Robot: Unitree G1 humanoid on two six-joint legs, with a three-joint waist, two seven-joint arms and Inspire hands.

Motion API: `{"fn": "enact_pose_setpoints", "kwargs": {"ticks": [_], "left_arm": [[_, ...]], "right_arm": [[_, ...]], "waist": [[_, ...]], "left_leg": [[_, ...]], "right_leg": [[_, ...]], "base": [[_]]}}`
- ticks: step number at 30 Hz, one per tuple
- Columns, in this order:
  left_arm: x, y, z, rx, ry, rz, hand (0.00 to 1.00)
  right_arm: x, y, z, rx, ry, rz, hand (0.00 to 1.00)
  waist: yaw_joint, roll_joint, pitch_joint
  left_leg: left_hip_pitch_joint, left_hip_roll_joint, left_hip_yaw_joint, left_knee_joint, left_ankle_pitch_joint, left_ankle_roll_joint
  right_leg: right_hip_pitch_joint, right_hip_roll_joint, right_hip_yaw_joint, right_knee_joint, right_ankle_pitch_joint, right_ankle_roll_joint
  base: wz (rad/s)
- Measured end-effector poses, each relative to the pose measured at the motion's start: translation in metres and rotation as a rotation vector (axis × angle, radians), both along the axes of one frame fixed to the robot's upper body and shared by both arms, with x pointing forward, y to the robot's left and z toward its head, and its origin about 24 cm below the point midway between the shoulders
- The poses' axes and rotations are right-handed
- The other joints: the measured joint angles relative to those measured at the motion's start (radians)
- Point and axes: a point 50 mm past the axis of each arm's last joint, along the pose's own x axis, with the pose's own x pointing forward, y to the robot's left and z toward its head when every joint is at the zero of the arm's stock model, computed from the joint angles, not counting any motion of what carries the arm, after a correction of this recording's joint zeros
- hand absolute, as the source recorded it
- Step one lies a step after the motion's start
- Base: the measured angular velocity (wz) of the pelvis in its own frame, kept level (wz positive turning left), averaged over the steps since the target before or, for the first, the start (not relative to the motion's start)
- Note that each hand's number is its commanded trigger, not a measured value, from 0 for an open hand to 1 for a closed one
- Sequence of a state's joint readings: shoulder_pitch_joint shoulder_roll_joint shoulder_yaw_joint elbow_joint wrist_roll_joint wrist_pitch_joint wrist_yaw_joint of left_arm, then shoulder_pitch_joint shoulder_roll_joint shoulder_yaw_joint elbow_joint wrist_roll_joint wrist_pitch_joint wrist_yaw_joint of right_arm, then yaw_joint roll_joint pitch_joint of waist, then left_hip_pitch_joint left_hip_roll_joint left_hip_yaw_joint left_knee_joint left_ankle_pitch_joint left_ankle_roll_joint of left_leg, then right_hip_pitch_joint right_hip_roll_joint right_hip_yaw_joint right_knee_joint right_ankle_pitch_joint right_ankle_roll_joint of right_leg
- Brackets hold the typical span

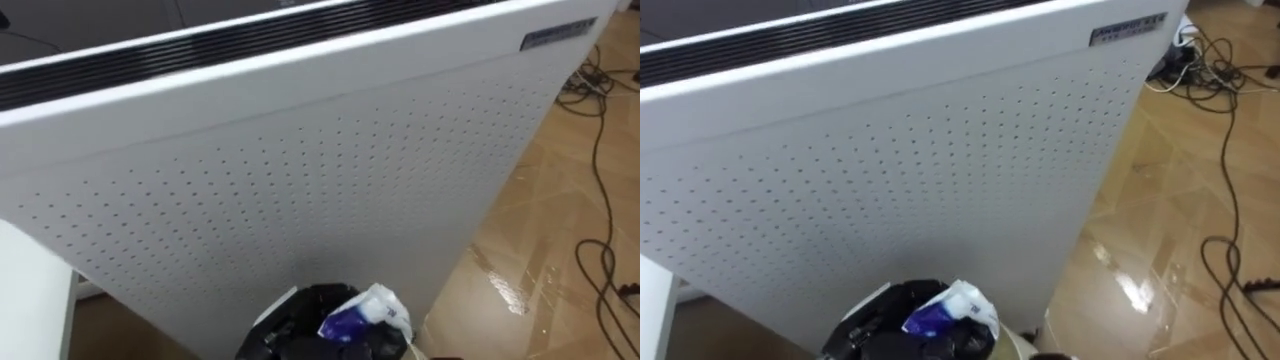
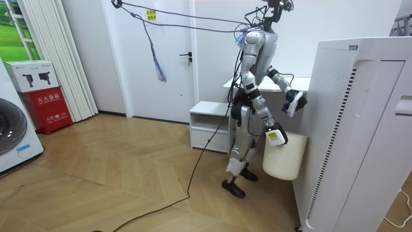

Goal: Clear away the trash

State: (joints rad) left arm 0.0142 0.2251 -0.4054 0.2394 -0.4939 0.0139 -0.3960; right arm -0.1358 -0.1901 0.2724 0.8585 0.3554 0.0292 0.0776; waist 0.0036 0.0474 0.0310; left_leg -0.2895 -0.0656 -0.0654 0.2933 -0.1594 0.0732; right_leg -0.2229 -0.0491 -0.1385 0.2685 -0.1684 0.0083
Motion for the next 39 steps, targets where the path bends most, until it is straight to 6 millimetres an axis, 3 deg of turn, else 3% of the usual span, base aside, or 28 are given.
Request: {"fn": "enact_pose_setpoints", "kwargs": {"ticks": [1,2,20,25,39], "left_arm": [[-0.002,-0.001,-0.004,0.006,0.018,-0.002,0.20],[-0.002,-0.001,-0.006,0.009,0.025,-0.002,0.00],[-0.009,-0.006,-0.024,0.082,0.087,-0.063,0.00],[-0.013,-0.001,-0.038,0.149,0.135,-0.070,0.00],[-0.019,0.003,-0.050,0.172,0.186,-0.067,0.00]], "right_arm": [[0.001,0.000,0.001,0.002,-0.003,-0.001,1.00],[0.002,0.000,0.001,0.003,-0.005,-0.001,1.00],[0.001,0.005,-0.001,0.034,0.009,0.016,1.00],[-0.002,0.007,-0.005,0.039,0.027,0.012,1.00],[-0.001,0.008,-0.004,0.045,0.021,-0.002,1.00]], "waist": [[0.004,-0.001,0.0002],[0.006,0.000,0.0002],[0.002,-0.007,0.0002],[0.000,-0.009,0.0002],[0.002,-0.009,-0.0007]], "left_leg": [[-0.012,0.001,0.005,0.000,0.001,-0.002],[-0.017,0.002,0.005,-0.001,0.002,-0.002],[-0.041,0.001,-0.001,0.013,0.003,-0.002],[-0.047,0.002,-0.003,0.021,0.004,-0.003],[-0.076,0.003,-0.003,0.035,0.004,-0.004]], "right_leg": [[-0.016,-0.001,0.000,0.005,0.000,0.000],[-0.022,-0.001,0.000,0.006,0.000,0.000],[-0.039,0.001,-0.004,0.010,0.001,-0.001],[-0.039,0.002,-0.013,0.010,0.004,-0.007],[-0.065,-0.002,-0.026,0.026,0.005,-0.008]], "base": [[0.06],[0.00],[0.00],[0.03],[0.01]]}}
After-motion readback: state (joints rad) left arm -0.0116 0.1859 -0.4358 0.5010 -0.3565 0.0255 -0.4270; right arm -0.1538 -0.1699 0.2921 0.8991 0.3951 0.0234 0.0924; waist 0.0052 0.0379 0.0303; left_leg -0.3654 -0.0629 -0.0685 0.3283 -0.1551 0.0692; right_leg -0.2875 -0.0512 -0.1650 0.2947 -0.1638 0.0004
